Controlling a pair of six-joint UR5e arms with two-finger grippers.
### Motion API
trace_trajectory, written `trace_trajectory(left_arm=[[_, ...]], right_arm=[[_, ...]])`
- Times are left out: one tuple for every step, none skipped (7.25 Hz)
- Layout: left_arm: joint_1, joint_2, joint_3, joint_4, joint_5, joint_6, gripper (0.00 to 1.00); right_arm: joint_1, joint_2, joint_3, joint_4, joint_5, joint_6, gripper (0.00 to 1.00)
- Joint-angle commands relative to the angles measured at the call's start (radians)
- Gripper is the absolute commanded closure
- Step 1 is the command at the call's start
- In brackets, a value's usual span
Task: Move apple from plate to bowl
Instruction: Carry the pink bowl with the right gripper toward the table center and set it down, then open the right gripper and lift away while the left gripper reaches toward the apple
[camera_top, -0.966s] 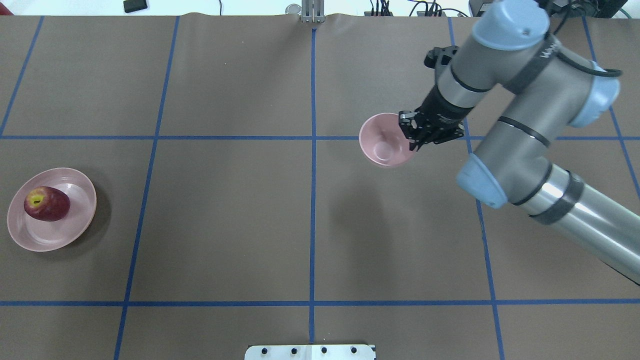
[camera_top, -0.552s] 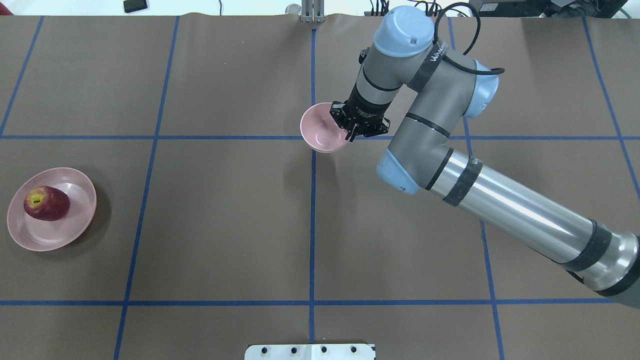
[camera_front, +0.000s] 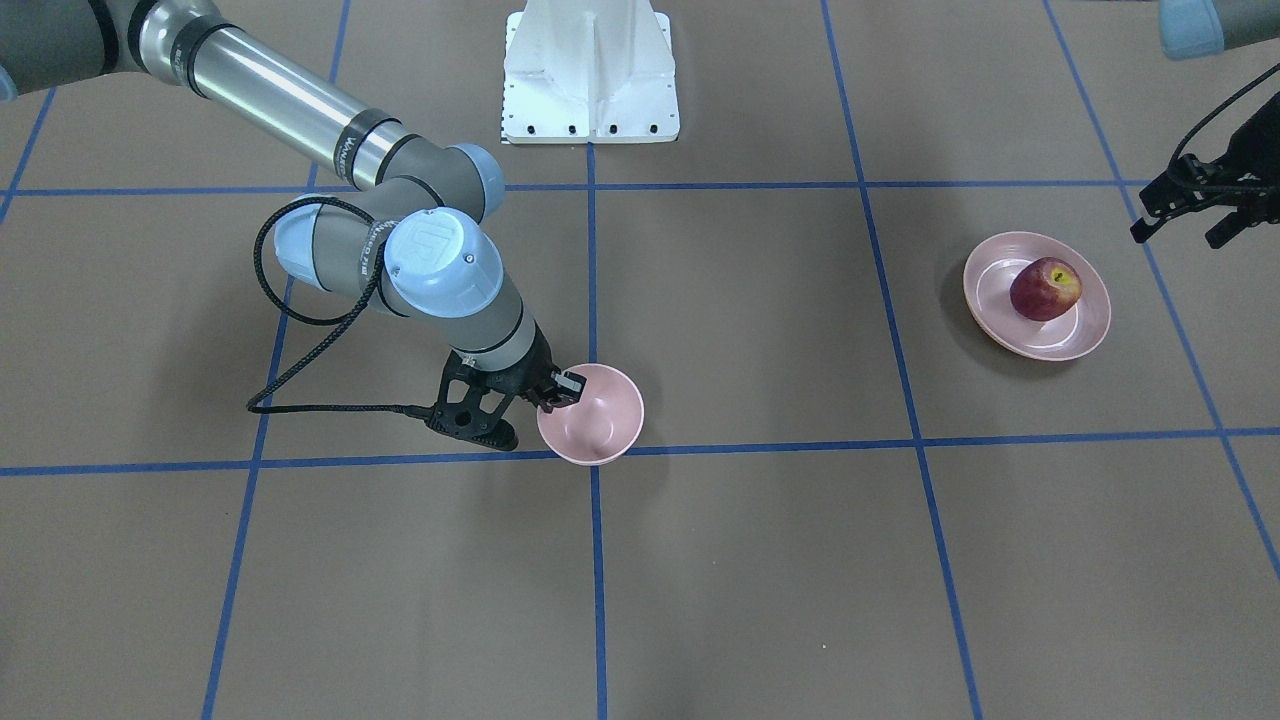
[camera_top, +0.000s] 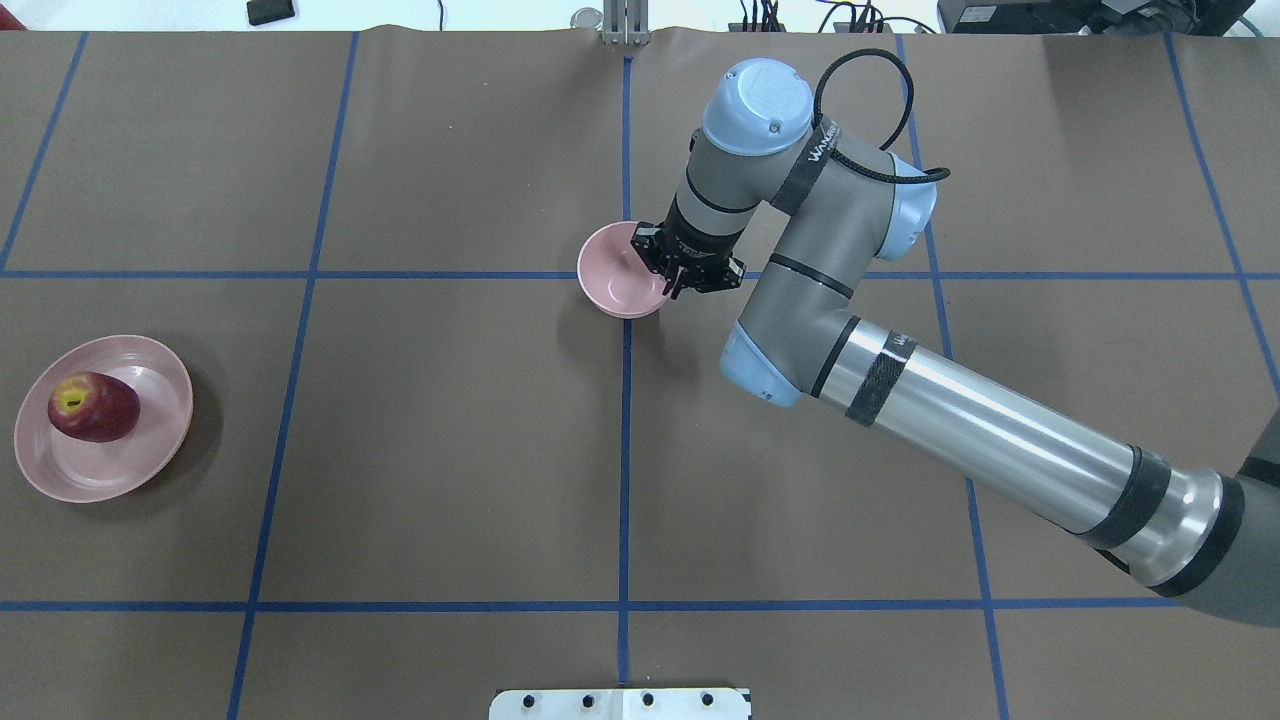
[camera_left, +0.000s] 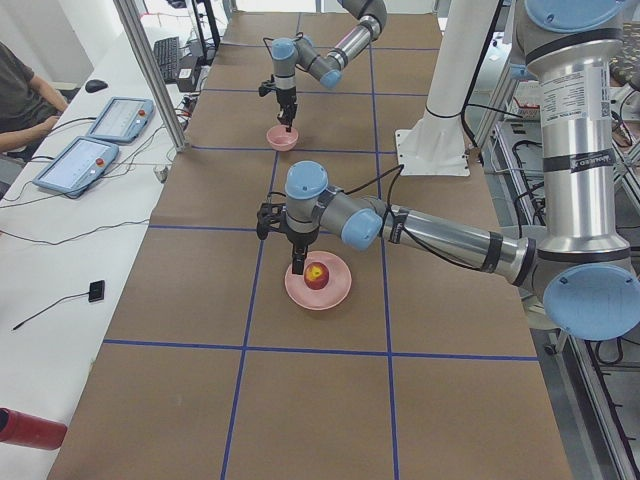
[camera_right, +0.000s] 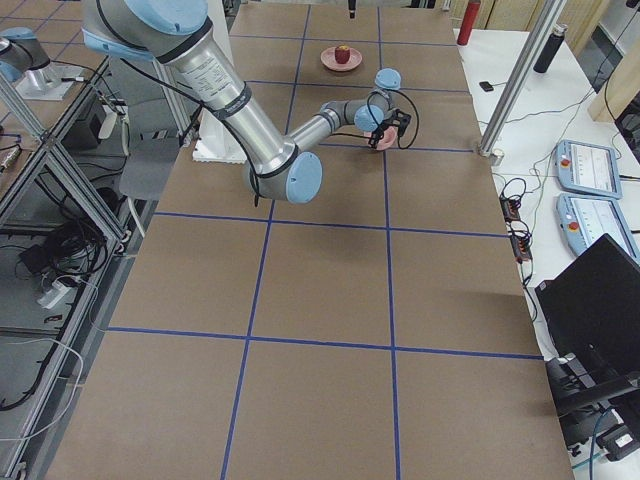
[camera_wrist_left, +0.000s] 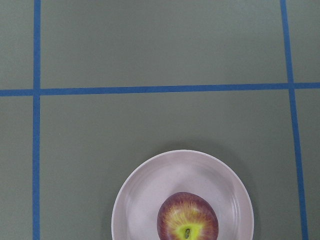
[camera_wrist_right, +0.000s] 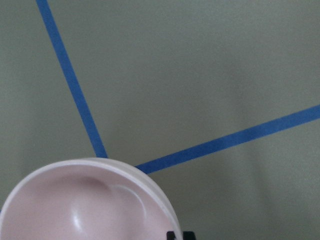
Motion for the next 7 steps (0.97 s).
trace_trajectory(left_arm=[[0.0, 0.0, 0.0, 0.0, 0.0, 0.0, 0.02], [0.0, 0.0, 0.015, -0.005, -0.001, 0.0, 0.02], [0.005, -0.003, 0.016, -0.005, 0.002, -0.002, 0.02], [0.049, -0.011, 0.008, -0.008, 0.04, -0.068, 0.02], [0.137, -0.012, 0.0, -0.009, 0.114, -0.13, 0.02], [0.197, -0.011, 0.003, -0.011, 0.164, -0.133, 0.02], [0.237, -0.005, 0.011, -0.014, 0.172, -0.133, 0.02]], right_arm=[[-0.002, 0.007, -0.011, -0.002, 0.0, 0.002, 1.0], [-0.002, 0.004, -0.011, -0.002, 0.0, -0.007, 0.01], [-0.002, 0.005, -0.009, -0.004, 0.0, -0.005, 0.0], [0.009, 0.005, 0.005, -0.002, 0.012, -0.007, 0.0], [0.042, -0.048, 0.108, -0.01, 0.072, -0.007, 0.0], [0.116, -0.155, 0.218, -0.007, 0.171, -0.025, 0.0], [0.15, -0.286, 0.338, -0.007, 0.201, -0.11, 0.0]])
